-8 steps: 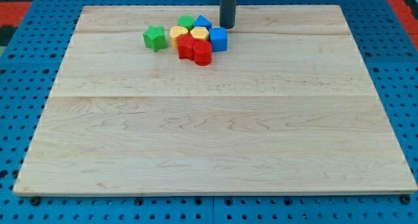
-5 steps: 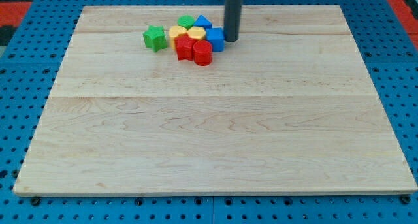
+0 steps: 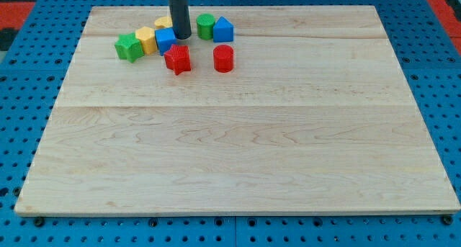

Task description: Move the green star towards the top left of the board

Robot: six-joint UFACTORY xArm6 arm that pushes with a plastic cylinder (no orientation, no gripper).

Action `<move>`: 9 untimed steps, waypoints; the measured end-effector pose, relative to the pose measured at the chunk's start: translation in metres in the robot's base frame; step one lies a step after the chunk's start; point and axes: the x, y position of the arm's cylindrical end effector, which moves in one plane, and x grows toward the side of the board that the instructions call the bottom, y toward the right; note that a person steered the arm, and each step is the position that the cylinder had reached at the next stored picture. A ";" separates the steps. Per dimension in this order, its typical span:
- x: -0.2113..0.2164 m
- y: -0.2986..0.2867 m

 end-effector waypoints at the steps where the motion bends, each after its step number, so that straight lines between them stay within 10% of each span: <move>1: 0.032 0.004; 4: 0.036 -0.061; 7: 0.046 0.005; 9: 0.049 -0.077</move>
